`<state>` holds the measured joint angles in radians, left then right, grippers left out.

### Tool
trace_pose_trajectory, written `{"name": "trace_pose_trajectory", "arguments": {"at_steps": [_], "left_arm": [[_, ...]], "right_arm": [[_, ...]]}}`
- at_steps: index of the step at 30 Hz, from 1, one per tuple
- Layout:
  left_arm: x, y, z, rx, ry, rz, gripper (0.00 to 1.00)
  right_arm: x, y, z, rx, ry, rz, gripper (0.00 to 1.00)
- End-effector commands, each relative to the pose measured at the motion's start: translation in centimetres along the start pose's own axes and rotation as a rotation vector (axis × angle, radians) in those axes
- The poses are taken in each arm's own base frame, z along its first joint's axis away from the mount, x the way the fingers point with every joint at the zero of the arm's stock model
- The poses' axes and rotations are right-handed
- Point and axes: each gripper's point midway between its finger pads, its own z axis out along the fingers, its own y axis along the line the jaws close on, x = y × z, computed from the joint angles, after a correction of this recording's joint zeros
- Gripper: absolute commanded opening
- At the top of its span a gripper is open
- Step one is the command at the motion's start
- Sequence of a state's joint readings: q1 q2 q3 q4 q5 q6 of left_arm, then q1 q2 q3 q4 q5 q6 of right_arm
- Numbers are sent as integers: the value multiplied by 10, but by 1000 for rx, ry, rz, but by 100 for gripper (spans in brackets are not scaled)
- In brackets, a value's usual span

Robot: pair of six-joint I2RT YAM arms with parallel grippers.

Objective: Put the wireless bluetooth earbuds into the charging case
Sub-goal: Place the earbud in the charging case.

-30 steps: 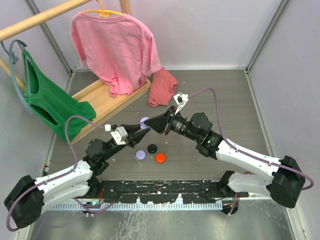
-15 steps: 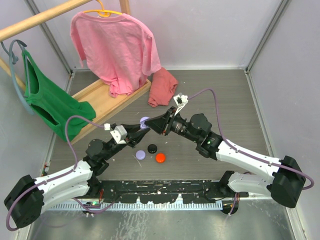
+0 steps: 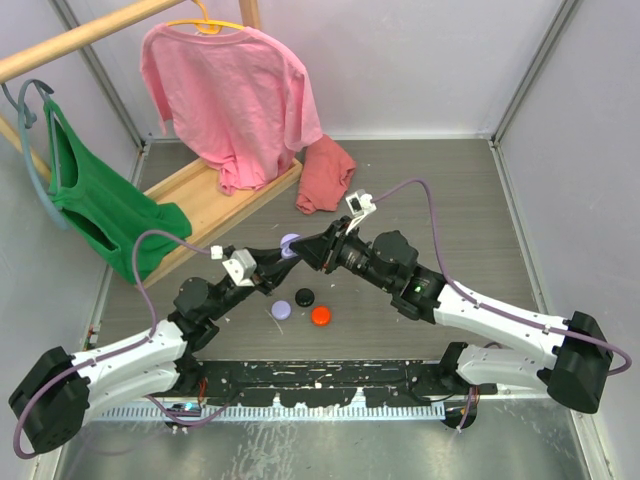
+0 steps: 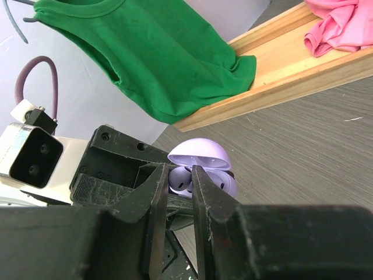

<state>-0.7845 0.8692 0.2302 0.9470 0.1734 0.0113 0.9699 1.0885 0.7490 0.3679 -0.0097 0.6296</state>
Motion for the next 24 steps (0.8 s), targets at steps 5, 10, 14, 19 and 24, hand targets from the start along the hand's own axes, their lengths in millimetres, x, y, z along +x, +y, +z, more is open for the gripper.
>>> {"name": "trace_pose_trajectory", "arguments": {"at_steps": [5, 10, 14, 19, 24], "left_arm": [[-49, 20, 5, -104, -176, 25, 1], [-50, 21, 4, -114, -181, 20, 1], [-46, 21, 5, -108, -171, 25, 1], [-44, 21, 5, -107, -165, 35, 1], [-40, 27, 4, -145, -154, 25, 1]], "right_arm": [[-1, -1, -2, 64, 5, -11, 13], [1, -1, -1, 72, 9, 7, 16], [4, -3, 1, 83, 21, 27, 17], [9, -9, 2, 120, 32, 50, 17], [11, -9, 2, 115, 32, 58, 20]]}}
